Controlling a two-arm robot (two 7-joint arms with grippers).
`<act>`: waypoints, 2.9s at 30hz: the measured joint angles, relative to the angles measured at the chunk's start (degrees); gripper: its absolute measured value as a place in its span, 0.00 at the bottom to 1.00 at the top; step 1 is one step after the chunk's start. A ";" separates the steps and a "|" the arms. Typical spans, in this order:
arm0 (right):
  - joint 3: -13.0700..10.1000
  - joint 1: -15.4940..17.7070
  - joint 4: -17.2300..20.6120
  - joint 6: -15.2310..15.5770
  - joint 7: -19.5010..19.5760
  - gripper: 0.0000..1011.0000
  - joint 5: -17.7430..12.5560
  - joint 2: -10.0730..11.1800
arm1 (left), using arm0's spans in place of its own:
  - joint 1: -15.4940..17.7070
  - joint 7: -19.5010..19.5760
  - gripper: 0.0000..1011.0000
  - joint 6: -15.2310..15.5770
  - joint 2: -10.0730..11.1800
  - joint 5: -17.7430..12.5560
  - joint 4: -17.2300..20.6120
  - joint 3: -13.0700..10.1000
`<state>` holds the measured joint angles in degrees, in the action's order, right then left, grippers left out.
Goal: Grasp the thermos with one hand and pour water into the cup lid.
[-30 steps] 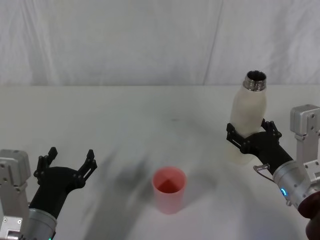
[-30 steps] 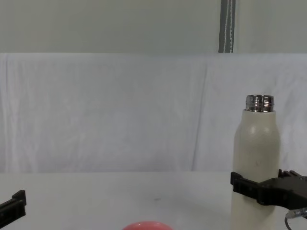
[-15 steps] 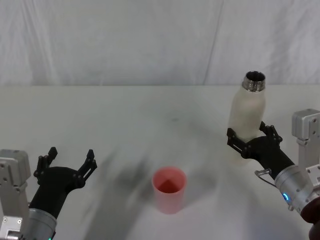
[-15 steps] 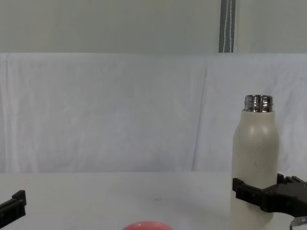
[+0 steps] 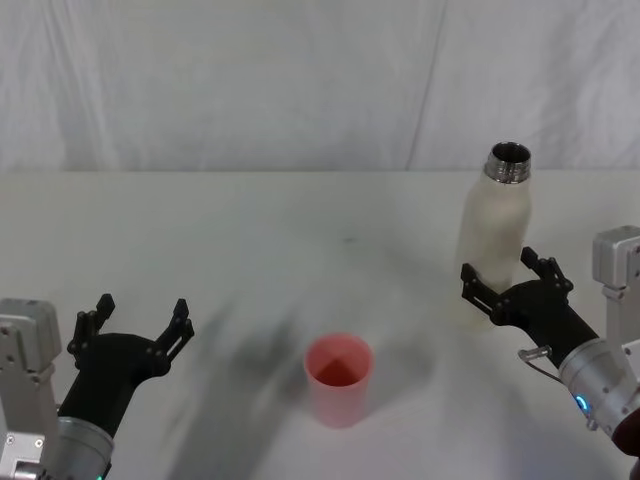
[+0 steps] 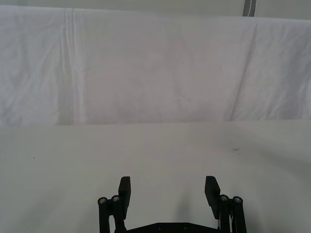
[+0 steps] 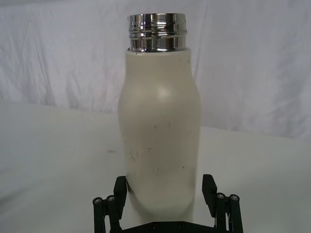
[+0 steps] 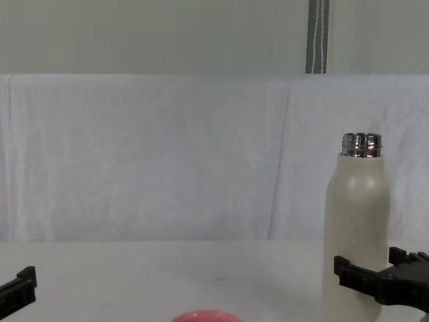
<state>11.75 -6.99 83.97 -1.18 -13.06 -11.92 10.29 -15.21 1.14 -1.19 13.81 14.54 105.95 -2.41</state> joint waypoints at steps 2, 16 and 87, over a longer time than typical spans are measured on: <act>-0.14 0.38 0.33 0.03 0.06 0.99 -0.02 0.19 | 0.00 0.00 0.99 0.00 0.00 0.00 0.00 0.00; -1.41 4.21 5.35 0.09 0.90 0.99 -0.07 1.46 | 0.00 0.00 0.99 0.00 0.00 0.00 0.00 0.00; -0.07 13.19 15.40 -2.38 1.71 0.99 3.80 -0.26 | 0.00 0.00 0.99 0.00 0.00 0.00 0.00 0.00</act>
<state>11.67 6.20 99.37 -3.56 -11.35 -8.12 10.03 -15.21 1.14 -1.19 13.81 14.54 105.95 -2.41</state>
